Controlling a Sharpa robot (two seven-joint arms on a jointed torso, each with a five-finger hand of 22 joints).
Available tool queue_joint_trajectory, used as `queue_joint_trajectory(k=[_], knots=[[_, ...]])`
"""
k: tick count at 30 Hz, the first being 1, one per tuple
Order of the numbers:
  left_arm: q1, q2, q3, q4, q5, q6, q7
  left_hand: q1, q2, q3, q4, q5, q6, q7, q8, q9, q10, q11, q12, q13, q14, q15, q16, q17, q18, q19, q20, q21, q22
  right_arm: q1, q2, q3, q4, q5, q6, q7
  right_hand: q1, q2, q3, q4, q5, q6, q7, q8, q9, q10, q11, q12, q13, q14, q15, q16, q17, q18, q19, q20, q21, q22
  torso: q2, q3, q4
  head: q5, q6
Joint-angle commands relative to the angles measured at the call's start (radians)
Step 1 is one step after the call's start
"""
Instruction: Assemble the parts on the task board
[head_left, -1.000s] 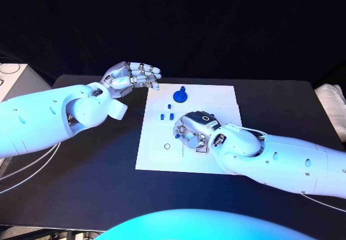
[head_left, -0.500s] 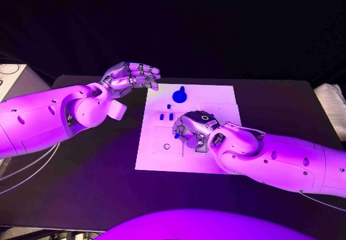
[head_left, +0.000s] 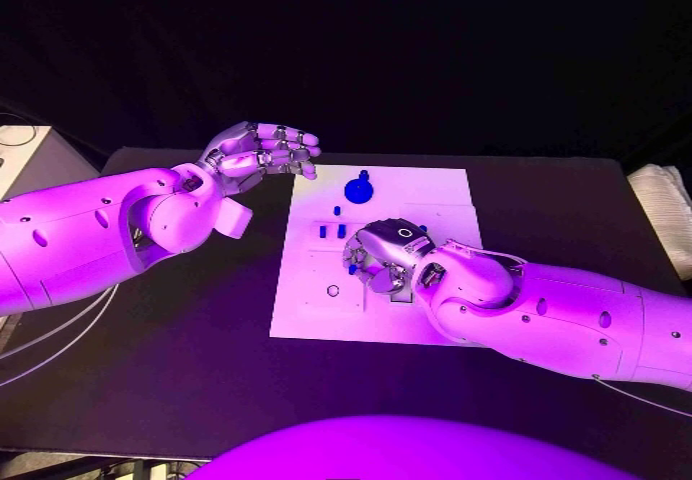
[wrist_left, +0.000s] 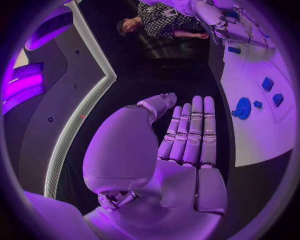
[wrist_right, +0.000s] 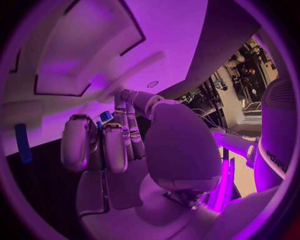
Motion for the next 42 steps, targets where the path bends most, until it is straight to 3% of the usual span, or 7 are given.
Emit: queue_joint_trajectory(k=[1, 9, 13, 15, 20, 35, 42], knots=[[0.000, 0.000, 0.001, 0.003, 0.001, 0.016, 0.003, 0.003, 0.001, 0.001, -0.008, 0.003, -0.006, 0.013, -0.006, -0.001, -0.009, 0.001, -0.005, 0.001, -0.005, 0.004, -0.004, 0.002, 0.003, -0.009, -0.002, 0.004, 0.001, -0.005, -0.001, -0.005, -0.002, -0.019, 0.054, -0.004, -0.004, 0.005, 0.001, -0.004, -0.004, 0.007, 0.001, 0.002, 0.001, 0.005, -0.001, -0.001, 0.000, 0.045, -0.005, -0.007, -0.002, 0.004, 0.013, -0.007, -0.007, 0.097, -0.001, -0.0005, -0.0003, 0.002, -0.003], [0.000, -0.001, 0.001, 0.003, 0.001, 0.018, 0.001, 0.003, 0.002, 0.001, -0.008, 0.003, -0.006, 0.013, -0.006, -0.001, -0.011, 0.001, -0.005, 0.001, -0.005, 0.004, -0.004, 0.002, 0.003, -0.009, -0.002, 0.004, 0.001, -0.005, -0.008, -0.005, 0.002, -0.020, 0.043, 0.003, -0.014, 0.002, -0.004, -0.007, -0.011, 0.000, 0.003, -0.003, 0.002, -0.001, 0.002, -0.013, -0.002, 0.044, -0.003, -0.009, -0.005, 0.005, 0.011, -0.005, -0.013, 0.095, -0.002, -0.0002, -0.0017, 0.004, -0.002], [0.000, -0.002, 0.001, 0.002, 0.001, 0.018, 0.000, 0.003, 0.002, 0.001, -0.009, 0.003, -0.007, 0.013, -0.006, -0.001, -0.012, 0.001, -0.006, 0.001, -0.005, 0.004, -0.005, 0.002, 0.003, -0.009, -0.002, 0.004, 0.001, -0.005, -0.010, -0.006, 0.001, -0.020, 0.009, 0.004, -0.026, -0.001, -0.001, -0.011, -0.042, -0.047, 0.021, -0.035, -0.008, -0.044, 0.019, -0.048, -0.013, 0.045, 0.012, -0.004, 0.001, 0.006, 0.009, 0.004, -0.022, 0.092, -0.002, -0.0003, -0.0018, 0.002, 0.002], [0.000, -0.001, 0.001, 0.002, 0.001, 0.018, -0.001, 0.003, 0.002, 0.001, -0.009, 0.003, -0.007, 0.013, -0.006, -0.001, -0.012, 0.001, -0.006, 0.001, -0.005, 0.004, -0.005, 0.002, 0.003, -0.009, -0.002, 0.004, 0.001, -0.005, -0.013, -0.006, 0.000, -0.020, -0.017, 0.004, -0.039, -0.020, 0.004, -0.014, -0.062, -0.087, 0.030, -0.065, -0.020, -0.102, 0.038, -0.078, -0.031, 0.038, 0.026, -0.016, -0.021, 0.018, -0.014, 0.016, -0.092, 0.059, -0.002, 0.0002, -0.0016, 0.001, 0.003], [0.000, -0.001, 0.001, 0.001, 0.001, 0.018, -0.002, 0.003, 0.002, 0.001, -0.009, 0.003, -0.008, 0.014, -0.007, -0.002, -0.014, 0.001, -0.006, 0.001, -0.005, 0.004, -0.005, 0.002, 0.003, -0.009, -0.002, 0.004, 0.002, -0.005, -0.023, -0.006, 0.008, -0.014, -0.069, 0.007, -0.046, -0.051, -0.006, -0.020, -0.068, -0.136, 0.032, -0.102, -0.034, -0.203, 0.056, -0.078, -0.065, 0.006, 0.041, -0.073, -0.117, 0.042, -0.062, 0.033, -0.231, -0.008, -0.001, 0.0005, -0.0005, 0.001, 0.006], [0.000, -0.002, 0.001, -0.003, 0.001, 0.016, -0.004, 0.003, 0.004, 0.001, -0.014, 0.002, -0.015, 0.017, -0.011, -0.003, -0.034, 0.005, -0.009, 0.001, -0.007, 0.007, -0.011, 0.004, 0.003, -0.012, -0.001, 0.006, 0.005, 0.013, -0.145, 0.000, 0.107, 0.002, -0.172, 0.001, -0.048, -0.063, -0.049, -0.017, -0.055, -0.148, 0.029, -0.117, -0.039, -0.234, 0.057, -0.053, -0.076, 0.005, 0.043, -0.076, -0.127, 0.046, -0.062, 0.038, -0.251, -0.020, -0.002, 0.0001, -0.0040, -0.007, 0.021], [0.000, -0.003, 0.001, -0.002, 0.002, 0.019, -0.003, 0.003, 0.004, 0.001, -0.015, 0.002, -0.015, 0.017, -0.011, -0.003, -0.035, 0.006, -0.009, 0.001, -0.007, 0.007, -0.011, 0.005, 0.003, -0.012, -0.001, 0.006, 0.006, 0.053, -0.235, 0.014, 0.140, 0.054, -0.161, 0.020, -0.051, -0.057, -0.064, -0.003, -0.052, -0.130, 0.037, -0.116, -0.040, -0.209, 0.051, -0.014, -0.079, 0.018, 0.038, -0.061, -0.107, 0.036, -0.037, 0.034, -0.201, 0.003, -0.003, 0.0000, -0.0042, -0.021, 0.037]])
